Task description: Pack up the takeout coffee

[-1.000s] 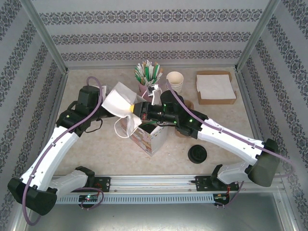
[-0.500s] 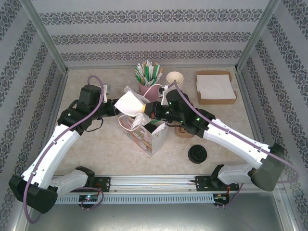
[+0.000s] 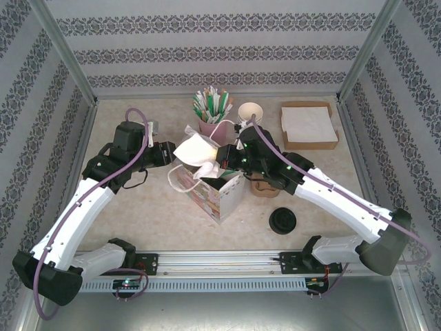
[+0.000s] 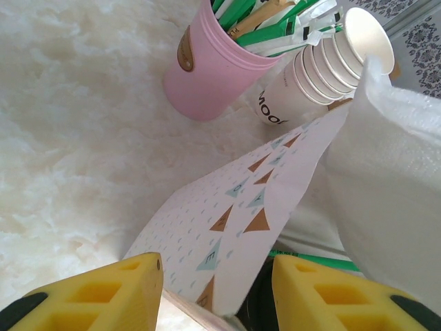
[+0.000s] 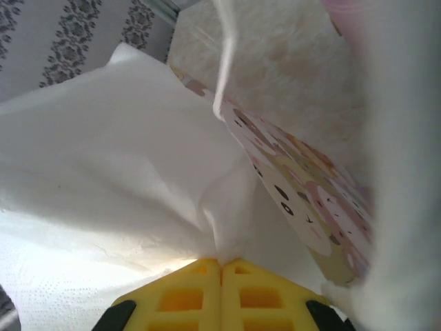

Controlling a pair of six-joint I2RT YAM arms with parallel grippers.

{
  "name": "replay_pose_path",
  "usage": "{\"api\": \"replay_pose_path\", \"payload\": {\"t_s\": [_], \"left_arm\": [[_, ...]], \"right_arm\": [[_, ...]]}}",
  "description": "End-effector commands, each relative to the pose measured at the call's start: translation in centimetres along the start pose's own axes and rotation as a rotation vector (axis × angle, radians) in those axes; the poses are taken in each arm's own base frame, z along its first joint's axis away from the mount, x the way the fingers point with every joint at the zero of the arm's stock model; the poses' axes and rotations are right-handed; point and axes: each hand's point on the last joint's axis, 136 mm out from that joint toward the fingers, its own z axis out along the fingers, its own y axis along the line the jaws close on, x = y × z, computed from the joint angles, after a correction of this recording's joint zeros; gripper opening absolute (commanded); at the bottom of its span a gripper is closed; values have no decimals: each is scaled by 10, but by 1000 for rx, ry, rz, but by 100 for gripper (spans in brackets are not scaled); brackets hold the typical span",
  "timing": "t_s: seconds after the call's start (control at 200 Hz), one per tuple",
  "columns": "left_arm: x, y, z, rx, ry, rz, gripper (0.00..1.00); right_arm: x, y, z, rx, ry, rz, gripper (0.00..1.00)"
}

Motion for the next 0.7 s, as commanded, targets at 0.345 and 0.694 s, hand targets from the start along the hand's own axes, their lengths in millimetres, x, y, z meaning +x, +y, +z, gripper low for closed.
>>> {"api": "replay_pose_path", "payload": {"t_s": [0.345, 0.694], "left_arm": [[1, -10, -8, 22, 6, 22, 46], [1, -16, -13, 38, -4, 28, 46]], "right_arm": [[19, -12, 17, 278, 162, -352, 0], [27, -24, 37, 514, 265, -621, 0]]}}
